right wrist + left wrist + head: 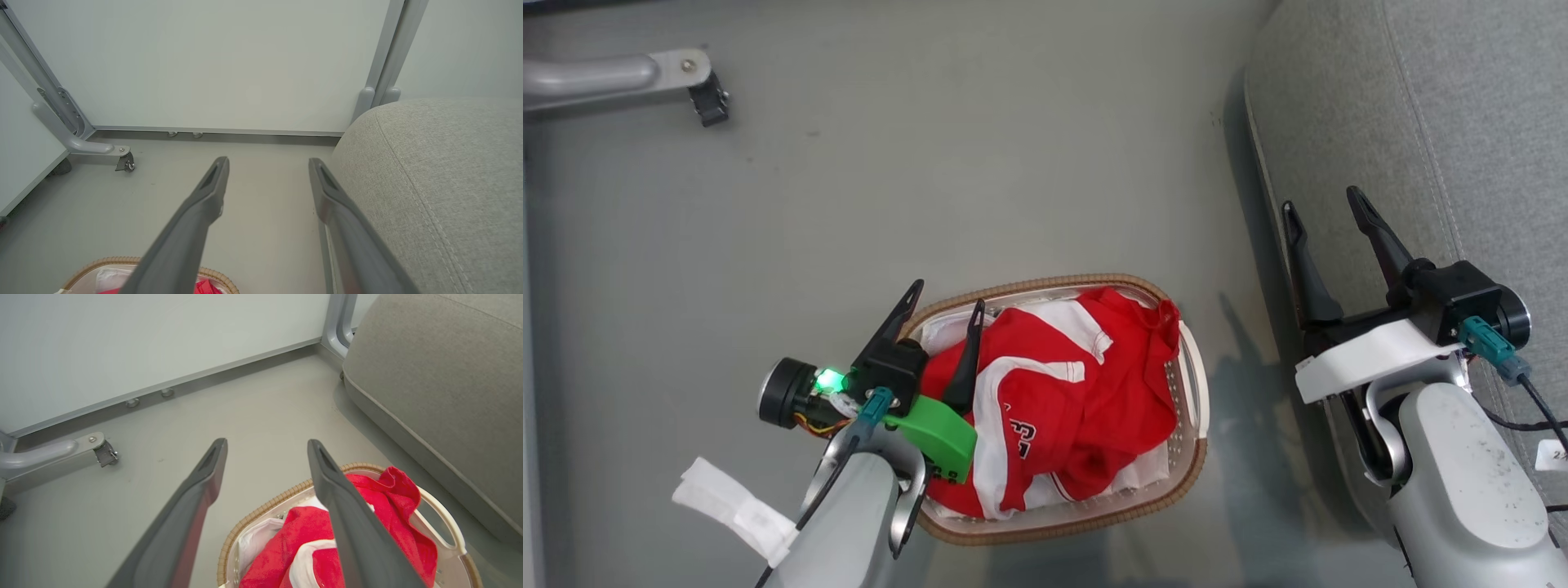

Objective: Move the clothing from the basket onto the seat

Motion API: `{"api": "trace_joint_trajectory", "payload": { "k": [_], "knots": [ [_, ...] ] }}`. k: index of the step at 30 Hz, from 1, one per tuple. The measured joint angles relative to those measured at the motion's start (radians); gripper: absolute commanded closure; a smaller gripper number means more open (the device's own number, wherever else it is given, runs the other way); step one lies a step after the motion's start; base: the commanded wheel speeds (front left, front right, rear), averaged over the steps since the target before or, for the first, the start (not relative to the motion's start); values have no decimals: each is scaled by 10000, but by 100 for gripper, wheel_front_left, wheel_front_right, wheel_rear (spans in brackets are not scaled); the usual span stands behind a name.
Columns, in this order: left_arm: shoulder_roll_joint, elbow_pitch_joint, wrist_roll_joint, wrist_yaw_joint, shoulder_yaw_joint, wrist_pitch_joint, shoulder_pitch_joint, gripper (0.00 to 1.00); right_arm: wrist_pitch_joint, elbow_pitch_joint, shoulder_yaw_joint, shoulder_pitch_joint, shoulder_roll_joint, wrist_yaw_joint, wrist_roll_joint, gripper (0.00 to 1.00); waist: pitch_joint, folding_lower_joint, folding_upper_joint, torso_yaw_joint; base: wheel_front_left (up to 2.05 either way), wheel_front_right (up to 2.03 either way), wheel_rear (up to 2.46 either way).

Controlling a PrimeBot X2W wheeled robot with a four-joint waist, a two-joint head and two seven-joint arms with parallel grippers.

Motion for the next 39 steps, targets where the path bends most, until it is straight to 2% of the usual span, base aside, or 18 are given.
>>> {"api": "trace_joint_trajectory", "payload": {
  "k": [11, 17, 21, 29, 34, 38, 39],
  "knots": [
    [-12, 2809, -157, -282, -1175, -2, -1464, 0, 0, -2, 240, -457, 146, 0, 194, 0, 1538, 0, 0, -746, 0, 0, 0],
    [-8, 5156, 84, -77, -1670, 0, -2422, 0, 0, -50, 360, -598, 280, 0, 276, 0, 2197, 0, 0, -1261, 0, 0, 0],
    [-10, 6230, 157, 134, -2102, 165, -3105, 0, 0, -46, 399, -745, 366, 0, 288, 0, 2585, -1, 0, -1572, 0, 0, 0],
    [2, 7265, 594, 775, -2844, 1231, -3977, 0, 0, -40, 569, -833, 548, 0, 326, 0, 3197, -1, 0, -2085, 0, 0, 0],
    [67, 7398, 650, 761, -2984, 1406, -4219, 0, 0, -35, 713, -884, 654, 0, 385, 0, 3471, -1, 0, -2342, 0, 0, 0],
    [65, 7450, 485, 504, -2980, 1553, -4321, 0, 0, -12, 794, -933, 685, 0, 493, 0, 3631, -1, 0, -2463, 0, 0, 0],
    [65, 7467, 362, 424, -2913, 1555, -4325, 5, 0, -8, 811, -955, 694, 0, 506, 0, 3668, -1, 0, -2493, 0, 0, 0]
  ]
}}
